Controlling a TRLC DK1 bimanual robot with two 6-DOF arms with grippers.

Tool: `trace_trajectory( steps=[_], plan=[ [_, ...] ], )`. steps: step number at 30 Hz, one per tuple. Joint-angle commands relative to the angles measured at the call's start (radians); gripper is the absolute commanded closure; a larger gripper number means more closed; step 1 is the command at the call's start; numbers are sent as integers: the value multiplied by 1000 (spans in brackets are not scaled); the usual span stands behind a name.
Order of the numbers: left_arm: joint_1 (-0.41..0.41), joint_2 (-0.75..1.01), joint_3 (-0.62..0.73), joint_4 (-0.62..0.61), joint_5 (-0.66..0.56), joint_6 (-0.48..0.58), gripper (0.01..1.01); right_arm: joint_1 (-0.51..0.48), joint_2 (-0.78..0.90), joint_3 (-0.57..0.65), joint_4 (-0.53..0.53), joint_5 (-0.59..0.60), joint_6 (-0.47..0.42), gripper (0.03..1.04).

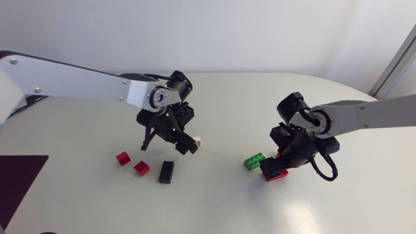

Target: Sort duplo bricks by size, large to the right and small to the left

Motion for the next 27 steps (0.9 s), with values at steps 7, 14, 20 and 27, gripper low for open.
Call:
trace_trajectory(
  steps=[7, 14, 20, 27],
  plan=[
    [30, -72, -134, -101, 0, 20, 172, 4, -22, -22, -3, -1, -20, 123],
    [17, -66, -180, -140, -5, -76, 170, 9, -42, -22, -11, -1, -18, 123],
    [-3, -20, -169, -141, 1, -126, 169, 9, -57, -34, -12, -1, -15, 123],
    [17, 34, -109, -170, 67, -194, 179, 9, -76, -47, -14, -1, -14, 123]
  ],
)
